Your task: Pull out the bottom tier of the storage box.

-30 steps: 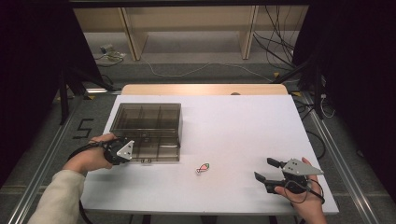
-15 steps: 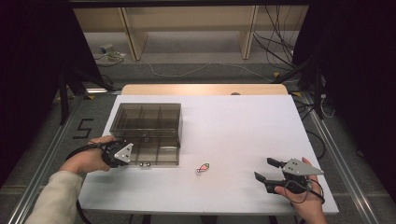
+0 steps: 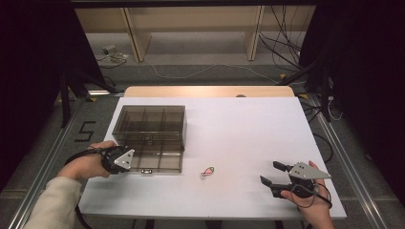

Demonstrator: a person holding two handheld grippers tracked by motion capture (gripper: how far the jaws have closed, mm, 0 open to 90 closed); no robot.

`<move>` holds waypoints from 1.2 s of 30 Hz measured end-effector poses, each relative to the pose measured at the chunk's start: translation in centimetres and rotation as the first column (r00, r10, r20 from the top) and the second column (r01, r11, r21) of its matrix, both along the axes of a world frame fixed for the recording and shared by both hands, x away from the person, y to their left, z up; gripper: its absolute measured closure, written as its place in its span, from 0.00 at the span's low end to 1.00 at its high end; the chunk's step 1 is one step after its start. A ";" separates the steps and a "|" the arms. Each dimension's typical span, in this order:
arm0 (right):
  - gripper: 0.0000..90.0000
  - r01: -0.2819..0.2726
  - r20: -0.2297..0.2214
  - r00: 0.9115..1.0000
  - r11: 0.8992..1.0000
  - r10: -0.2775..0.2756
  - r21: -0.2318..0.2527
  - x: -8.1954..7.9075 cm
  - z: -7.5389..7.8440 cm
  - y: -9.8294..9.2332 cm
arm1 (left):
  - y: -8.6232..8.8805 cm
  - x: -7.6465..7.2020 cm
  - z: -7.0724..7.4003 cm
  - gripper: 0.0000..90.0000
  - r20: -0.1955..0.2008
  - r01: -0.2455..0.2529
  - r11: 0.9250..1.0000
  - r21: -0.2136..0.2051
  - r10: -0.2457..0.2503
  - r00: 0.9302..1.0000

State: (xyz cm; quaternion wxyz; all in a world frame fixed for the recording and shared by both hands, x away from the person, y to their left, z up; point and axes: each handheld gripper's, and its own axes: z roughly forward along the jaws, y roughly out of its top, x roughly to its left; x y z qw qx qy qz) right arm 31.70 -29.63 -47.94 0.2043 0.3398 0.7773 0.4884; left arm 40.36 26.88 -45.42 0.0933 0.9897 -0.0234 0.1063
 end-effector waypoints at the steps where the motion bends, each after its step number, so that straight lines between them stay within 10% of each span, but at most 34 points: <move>1: 0.29 0.000 0.001 1.000 1.000 0.000 0.000 0.0 0.0 0.0 | 0.0 0.0 0.0 0.95 0.000 0.000 1.000 0.000 0.000 1.000; 36: 0.29 0.001 -0.002 1.000 1.000 -0.001 -0.001 0.0 0.0 0.0 | 0.1 -1.0 0.0 0.95 -0.021 0.004 1.000 -0.012 -0.004 1.000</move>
